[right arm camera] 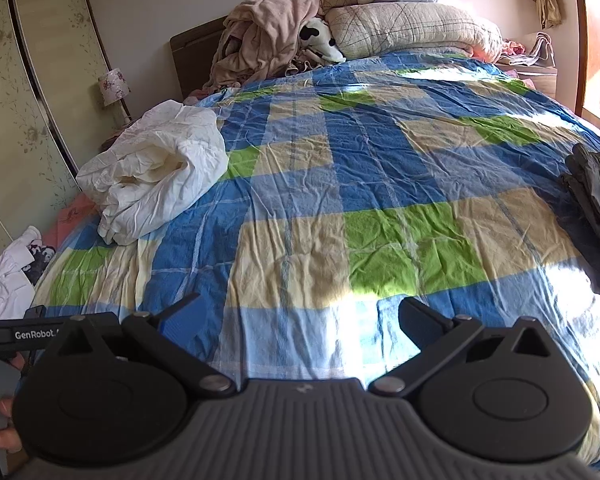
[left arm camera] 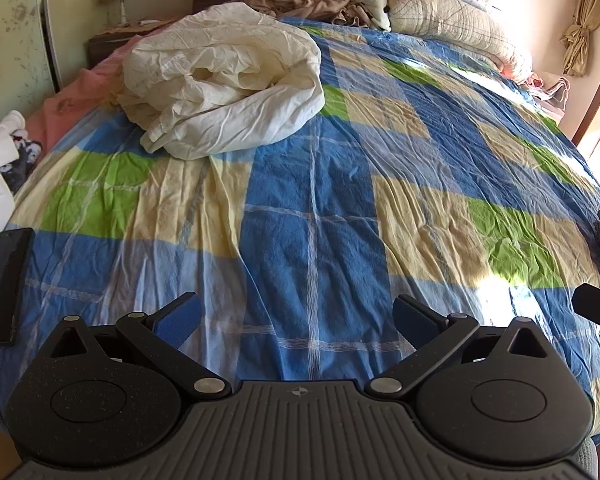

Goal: Fold clothes

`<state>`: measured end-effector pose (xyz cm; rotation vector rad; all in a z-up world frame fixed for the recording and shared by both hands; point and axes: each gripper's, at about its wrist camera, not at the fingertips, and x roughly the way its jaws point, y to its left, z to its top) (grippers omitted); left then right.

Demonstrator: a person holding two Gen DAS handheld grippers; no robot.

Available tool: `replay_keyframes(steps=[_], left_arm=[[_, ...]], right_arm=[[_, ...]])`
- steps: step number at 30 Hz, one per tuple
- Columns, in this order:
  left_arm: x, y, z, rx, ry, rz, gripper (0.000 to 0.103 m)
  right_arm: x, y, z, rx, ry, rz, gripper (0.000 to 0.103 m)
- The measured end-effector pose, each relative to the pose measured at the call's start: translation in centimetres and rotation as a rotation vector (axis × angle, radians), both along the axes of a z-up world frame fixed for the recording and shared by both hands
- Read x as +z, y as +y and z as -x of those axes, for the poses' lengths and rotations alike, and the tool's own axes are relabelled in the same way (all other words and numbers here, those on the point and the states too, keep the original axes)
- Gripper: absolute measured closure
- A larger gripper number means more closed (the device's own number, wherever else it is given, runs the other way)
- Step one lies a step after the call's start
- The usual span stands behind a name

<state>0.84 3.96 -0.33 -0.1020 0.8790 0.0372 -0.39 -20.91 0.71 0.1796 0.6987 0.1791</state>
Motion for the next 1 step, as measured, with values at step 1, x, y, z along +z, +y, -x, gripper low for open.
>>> replay_keyframes(steps=[1], left_arm=[[-0.11,-0.05,-0.04,0.001,0.001,-0.003,0.000]], right_arm=[[-0.09,-0.02,-0.05,-0.001,0.001,0.000,0.000]])
